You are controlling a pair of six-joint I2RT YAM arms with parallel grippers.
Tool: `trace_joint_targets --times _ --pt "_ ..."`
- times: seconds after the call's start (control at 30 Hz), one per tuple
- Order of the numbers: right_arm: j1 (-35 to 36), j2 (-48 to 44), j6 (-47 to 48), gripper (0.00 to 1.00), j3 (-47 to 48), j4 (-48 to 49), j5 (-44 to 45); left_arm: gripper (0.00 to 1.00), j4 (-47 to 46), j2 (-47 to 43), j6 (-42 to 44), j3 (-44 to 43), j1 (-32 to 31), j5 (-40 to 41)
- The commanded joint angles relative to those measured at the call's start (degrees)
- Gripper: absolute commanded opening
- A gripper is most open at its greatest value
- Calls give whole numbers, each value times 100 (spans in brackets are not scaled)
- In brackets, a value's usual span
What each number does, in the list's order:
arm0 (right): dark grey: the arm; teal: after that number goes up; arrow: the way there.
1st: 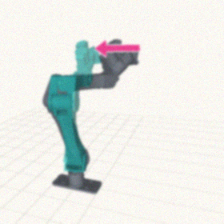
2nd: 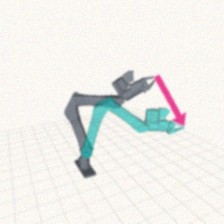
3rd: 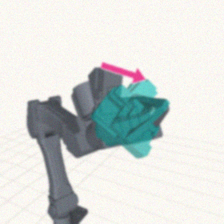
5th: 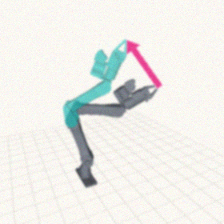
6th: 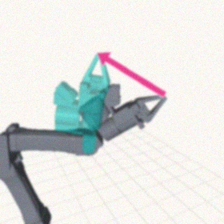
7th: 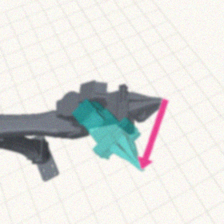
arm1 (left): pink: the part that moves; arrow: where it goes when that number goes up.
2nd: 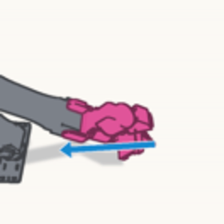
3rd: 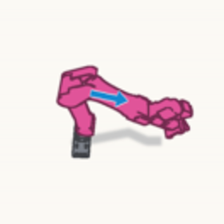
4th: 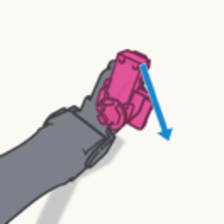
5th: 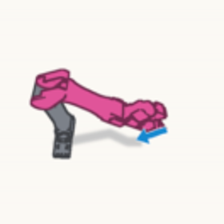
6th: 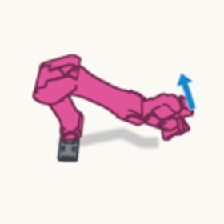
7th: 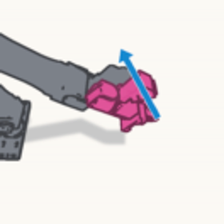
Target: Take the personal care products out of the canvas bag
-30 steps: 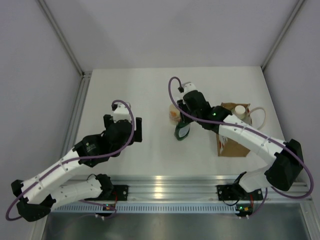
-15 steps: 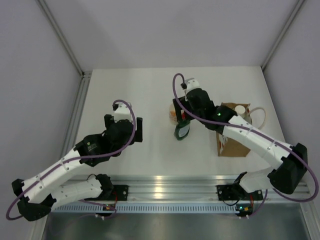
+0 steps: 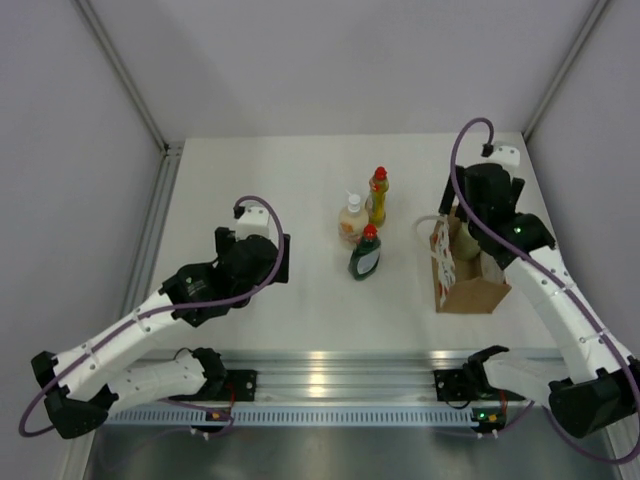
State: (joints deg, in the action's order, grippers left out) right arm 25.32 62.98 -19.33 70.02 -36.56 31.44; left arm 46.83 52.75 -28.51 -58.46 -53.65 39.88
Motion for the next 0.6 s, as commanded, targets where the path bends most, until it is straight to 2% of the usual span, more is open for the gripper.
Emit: trace_joint_targets --times 0.0,0.2,0.57 --pt "-597 -128 -132 86 -339 -423 -244 98 -51 68 56 -69 39 -59" --pt "-1616 398 43 83 -340 -405 -875 98 -51 183 74 -78 39 -121" --pt "-2128 970 8 78 -849 341 -1421 98 -51 139 65 -61 47 -103"
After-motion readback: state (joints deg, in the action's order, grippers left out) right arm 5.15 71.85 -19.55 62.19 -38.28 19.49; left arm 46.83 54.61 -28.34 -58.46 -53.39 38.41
